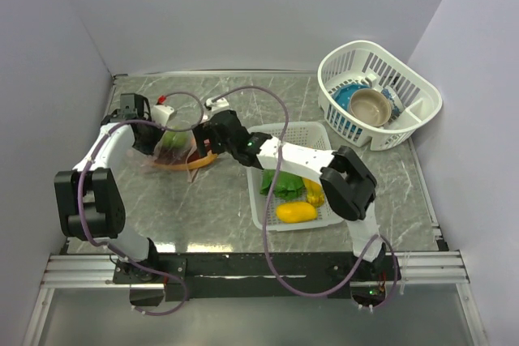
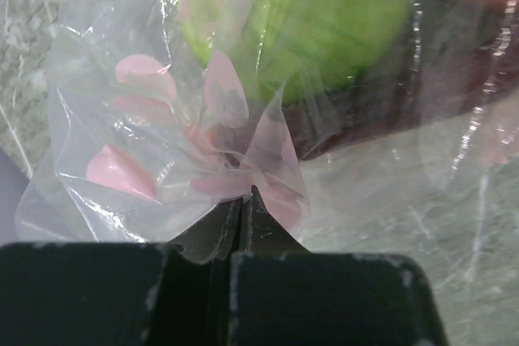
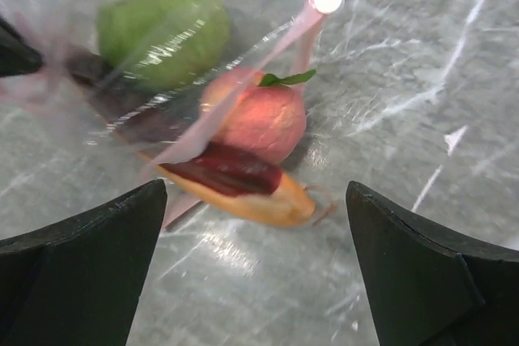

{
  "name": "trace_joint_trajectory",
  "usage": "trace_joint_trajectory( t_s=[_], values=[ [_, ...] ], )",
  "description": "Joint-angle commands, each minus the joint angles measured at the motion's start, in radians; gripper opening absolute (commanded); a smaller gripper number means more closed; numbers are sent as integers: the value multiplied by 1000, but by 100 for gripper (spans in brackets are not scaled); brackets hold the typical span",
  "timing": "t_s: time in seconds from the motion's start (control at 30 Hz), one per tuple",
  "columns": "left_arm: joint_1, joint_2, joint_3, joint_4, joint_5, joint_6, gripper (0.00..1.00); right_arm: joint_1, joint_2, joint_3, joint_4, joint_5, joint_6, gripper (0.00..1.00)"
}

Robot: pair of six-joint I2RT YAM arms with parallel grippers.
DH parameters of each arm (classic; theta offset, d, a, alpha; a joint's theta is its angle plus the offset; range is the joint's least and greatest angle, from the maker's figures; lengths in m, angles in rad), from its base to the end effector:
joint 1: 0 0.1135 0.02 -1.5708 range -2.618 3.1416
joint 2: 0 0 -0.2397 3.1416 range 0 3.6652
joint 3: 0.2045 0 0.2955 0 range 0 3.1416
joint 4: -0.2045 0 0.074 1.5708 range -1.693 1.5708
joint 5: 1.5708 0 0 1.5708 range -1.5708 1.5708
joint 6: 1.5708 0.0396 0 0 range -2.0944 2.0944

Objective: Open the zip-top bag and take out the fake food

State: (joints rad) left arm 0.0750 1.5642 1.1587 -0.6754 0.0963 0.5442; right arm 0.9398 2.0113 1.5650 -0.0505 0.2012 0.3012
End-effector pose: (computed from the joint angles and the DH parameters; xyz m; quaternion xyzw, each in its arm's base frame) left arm 0.3606 0.0233 0.1941 0.2366 0.9398 0.0293 0.2449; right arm 0.3062 0.4057 0.2058 -0.2196 0.8278 0.2257 0.4643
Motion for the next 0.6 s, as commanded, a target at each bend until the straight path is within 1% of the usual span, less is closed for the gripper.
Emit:
trace_joint_trajectory(
  t_s=[0.0, 0.03, 0.13, 0.27, 0.3, 0.4, 0.47, 0.57],
  values=[
    [20, 0, -10, 34, -14, 43, 1, -27, 61, 24, 87, -147, -25, 100],
    [20, 3, -10, 33, -9, 45, 1, -36, 63, 14, 101, -198, -25, 100],
    [22, 11, -10, 37, -6, 45, 1, -45, 67, -45, 153, -278, -20, 98],
    [22, 19, -2, 33, 5, 37, 1, -50, 84, -65, 170, -306, -7, 93],
    [20, 19, -1, 33, 6, 33, 1, -49, 89, -65, 176, -310, -2, 89],
    [20, 8, -11, 33, 22, 23, 1, -47, 89, -95, 245, -335, 24, 81],
    [20, -4, -27, 34, 34, 23, 1, -45, 98, -88, 264, -359, 45, 80],
    [20, -9, -27, 25, 39, 20, 1, -42, 128, -54, 242, -368, 49, 74]
  ],
)
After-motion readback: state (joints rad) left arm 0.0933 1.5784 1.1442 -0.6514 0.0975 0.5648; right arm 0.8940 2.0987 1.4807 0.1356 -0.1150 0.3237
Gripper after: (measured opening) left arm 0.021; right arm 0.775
